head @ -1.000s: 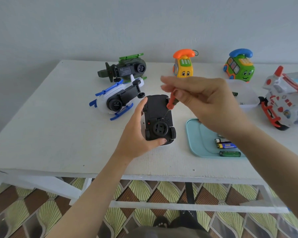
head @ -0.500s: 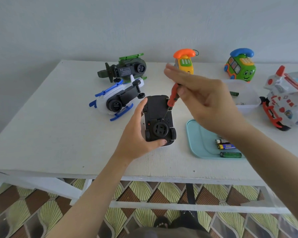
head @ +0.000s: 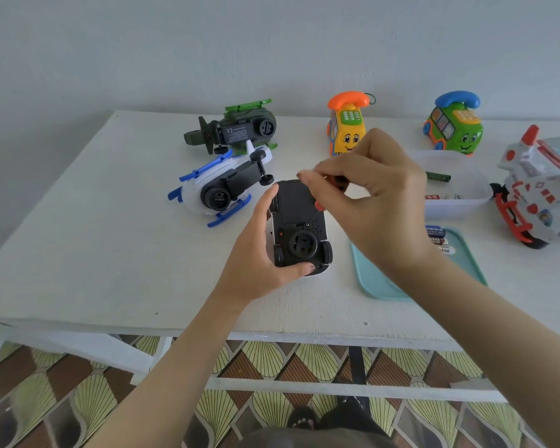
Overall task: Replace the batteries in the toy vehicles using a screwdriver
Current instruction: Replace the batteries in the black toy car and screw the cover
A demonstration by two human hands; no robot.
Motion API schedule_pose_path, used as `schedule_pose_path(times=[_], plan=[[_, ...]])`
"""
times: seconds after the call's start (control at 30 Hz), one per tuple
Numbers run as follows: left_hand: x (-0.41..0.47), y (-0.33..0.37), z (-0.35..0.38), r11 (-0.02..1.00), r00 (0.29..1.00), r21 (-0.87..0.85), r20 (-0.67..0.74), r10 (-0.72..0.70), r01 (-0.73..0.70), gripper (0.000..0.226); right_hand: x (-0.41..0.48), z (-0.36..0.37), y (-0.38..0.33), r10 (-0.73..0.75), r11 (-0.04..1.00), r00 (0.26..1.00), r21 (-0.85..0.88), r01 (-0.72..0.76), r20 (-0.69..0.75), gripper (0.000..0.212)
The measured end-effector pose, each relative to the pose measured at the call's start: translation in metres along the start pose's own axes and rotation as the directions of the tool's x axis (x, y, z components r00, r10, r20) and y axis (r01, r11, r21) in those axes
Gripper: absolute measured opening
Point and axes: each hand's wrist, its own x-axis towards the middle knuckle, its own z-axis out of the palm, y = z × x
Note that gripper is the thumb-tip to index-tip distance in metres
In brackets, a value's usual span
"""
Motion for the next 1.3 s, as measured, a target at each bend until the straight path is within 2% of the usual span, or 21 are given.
schedule_pose_path(times=[0.1, 0.17, 0.27, 0.33, 0.4, 0.47, 0.53, 0.6, 0.67, 0.8, 0.93, 0.97, 1.03, 1.1, 1.17, 1.23, 1.3], plan=[[0.0, -0.002, -0.001, 1.0, 1.0, -0.005, 0.004, -0.002, 0.002, 0.114, -0.001, 0.003, 0.004, -0.126, 0.986, 0.992, -0.116, 0.124, -0.013, 0.021], [0.0, -0.003, 0.0, 1.0, 1.0, -0.003, 0.011, -0.003, 0.003, 0.114, 0.001, 0.001, 0.003, -0.126, 0.985, 0.991, -0.113, 0.129, 0.037, 0.03], [0.0, -0.005, 0.0, 1.0, 1.0, 0.004, 0.016, -0.012, 0.012, 0.115, 0.006, -0.006, 0.005, -0.003, 0.998, 0.984, 0.062, -0.008, 0.177, 0.036], [0.0, -0.005, -0.001, 1.0, 1.0, -0.005, 0.011, -0.021, 0.021, 0.116, 0.009, -0.011, 0.005, 0.093, 0.95, 0.953, 0.26, -0.172, 0.289, 0.035], [0.0, -0.004, -0.001, 1.0, 1.0, -0.008, 0.004, -0.025, 0.025, 0.115, 0.01, -0.014, 0.006, 0.128, 0.9, 0.94, 0.362, -0.244, 0.316, 0.034], [0.0, -0.003, -0.002, 0.999, 1.0, -0.005, -0.001, -0.031, 0.031, 0.115, 0.008, -0.013, 0.006, 0.113, 0.928, 0.961, 0.319, -0.193, 0.252, 0.028], [0.0, -0.001, -0.002, 0.999, 0.999, 0.001, -0.005, -0.039, 0.039, 0.115, 0.006, -0.011, 0.009, 0.033, 0.983, 0.989, 0.175, -0.058, 0.144, 0.011], [0.0, 0.0, -0.002, 0.999, 0.999, 0.001, 0.001, -0.046, 0.046, 0.115, 0.003, -0.008, 0.013, -0.065, 0.998, 0.996, 0.0, 0.065, 0.066, 0.021], [0.001, 0.0, -0.002, 0.999, 0.999, -0.005, 0.006, -0.053, 0.053, 0.115, -0.001, -0.008, 0.017, -0.113, 0.993, 0.99, -0.03, 0.116, 0.08, 0.028], [0.001, 0.0, -0.002, 0.999, 0.999, -0.003, 0.005, -0.049, 0.049, 0.115, 0.0, -0.012, 0.016, -0.077, 0.991, 0.975, 0.127, 0.051, 0.207, 0.036], [0.0, -0.002, -0.001, 0.999, 0.999, -0.005, 0.013, -0.047, 0.047, 0.116, 0.006, -0.014, 0.01, 0.084, 0.921, 0.951, 0.342, -0.189, 0.299, 0.038], [0.0, -0.002, -0.001, 0.999, 0.999, -0.005, 0.014, -0.045, 0.045, 0.116, 0.007, -0.013, 0.009, 0.096, 0.912, 0.954, 0.358, -0.199, 0.285, 0.035], [0.0, -0.001, -0.002, 0.999, 0.999, -0.007, 0.018, -0.045, 0.045, 0.116, 0.006, -0.011, 0.01, 0.079, 0.953, 0.978, 0.274, -0.131, 0.195, 0.026], [0.001, -0.001, -0.002, 0.999, 0.999, -0.01, 0.015, -0.044, 0.044, 0.115, 0.004, -0.009, 0.012, 0.022, 0.993, 0.994, 0.115, -0.034, 0.11, 0.019], [0.0, -0.001, -0.002, 0.999, 0.999, -0.009, 0.012, -0.039, 0.039, 0.115, 0.001, -0.006, 0.012, -0.025, 0.999, 0.995, -0.024, 0.028, 0.098, 0.032], [0.0, -0.002, -0.001, 0.999, 0.999, -0.011, 0.013, -0.035, 0.035, 0.115, 0.0, -0.007, 0.013, 0.002, 1.0, 0.988, -0.02, 0.001, 0.152, 0.045], [0.001, -0.003, -0.001, 0.999, 0.999, -0.009, 0.012, -0.032, 0.032, 0.115, 0.004, -0.013, 0.015, 0.016, 0.995, 0.971, 0.096, -0.041, 0.24, 0.046]])
